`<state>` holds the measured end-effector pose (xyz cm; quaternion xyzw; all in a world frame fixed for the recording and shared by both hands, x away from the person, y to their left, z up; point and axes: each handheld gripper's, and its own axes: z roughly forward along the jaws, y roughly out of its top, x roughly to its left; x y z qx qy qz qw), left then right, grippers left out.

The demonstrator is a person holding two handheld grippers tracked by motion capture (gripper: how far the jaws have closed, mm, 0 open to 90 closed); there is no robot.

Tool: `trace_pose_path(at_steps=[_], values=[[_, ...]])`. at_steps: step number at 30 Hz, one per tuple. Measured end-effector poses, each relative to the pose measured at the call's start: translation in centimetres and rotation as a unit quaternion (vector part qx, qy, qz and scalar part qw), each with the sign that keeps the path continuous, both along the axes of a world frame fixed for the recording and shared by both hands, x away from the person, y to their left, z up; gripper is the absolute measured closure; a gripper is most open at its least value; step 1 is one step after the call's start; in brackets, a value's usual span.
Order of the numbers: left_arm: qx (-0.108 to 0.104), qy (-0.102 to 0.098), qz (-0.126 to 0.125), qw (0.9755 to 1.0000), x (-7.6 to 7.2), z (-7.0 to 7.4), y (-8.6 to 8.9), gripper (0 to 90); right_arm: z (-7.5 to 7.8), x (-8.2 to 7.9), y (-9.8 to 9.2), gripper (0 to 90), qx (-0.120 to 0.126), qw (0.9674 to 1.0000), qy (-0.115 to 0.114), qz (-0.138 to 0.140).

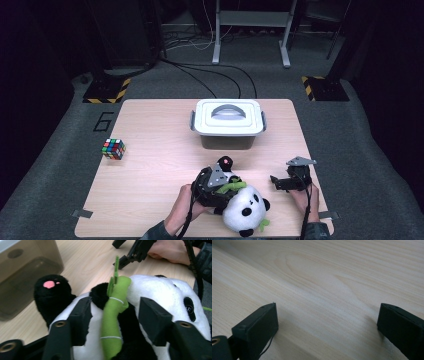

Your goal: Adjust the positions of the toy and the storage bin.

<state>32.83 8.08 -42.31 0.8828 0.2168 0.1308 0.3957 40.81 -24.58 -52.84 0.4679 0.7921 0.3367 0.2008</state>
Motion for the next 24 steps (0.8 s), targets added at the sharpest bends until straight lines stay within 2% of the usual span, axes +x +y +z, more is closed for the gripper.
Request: trace_pose_path(at_steps=[5,8,12,16,19,24], values=[[0.023,-0.007,0.012,0.9996,-0.1,-0.8,-0.2,64.5,0.0,0.0,0.0,2.7,0.000,1.0000,0.000,0.000],[0.029,-0.021,0.016,0.9992,-0.3,-1.2,-0.1,70.5,0.0,0.0,0.0,2.7,0.000,1.0000,0.000,0.000],[0.040,-0.045,0.010,0.9982,-0.8,-1.4,0.0,75.9,0.0,0.0,0.0,2.7,0.000,1.0000,0.000,0.000],[0.011,-0.048,-0.002,0.9988,-0.9,-1.4,0.8,77.2,0.0,0.0,0.0,2.8,0.000,1.0000,0.001,0.000],[0.000,-0.050,-0.010,0.9987,-1.0,-1.2,1.6,77.4,0.0,0.0,0.0,2.8,0.001,1.0000,0.000,0.001],[-0.019,-0.046,-0.004,0.9987,-0.9,-0.7,3.6,77.6,0.0,0.0,0.0,2.8,0.001,1.0000,0.000,0.001]])
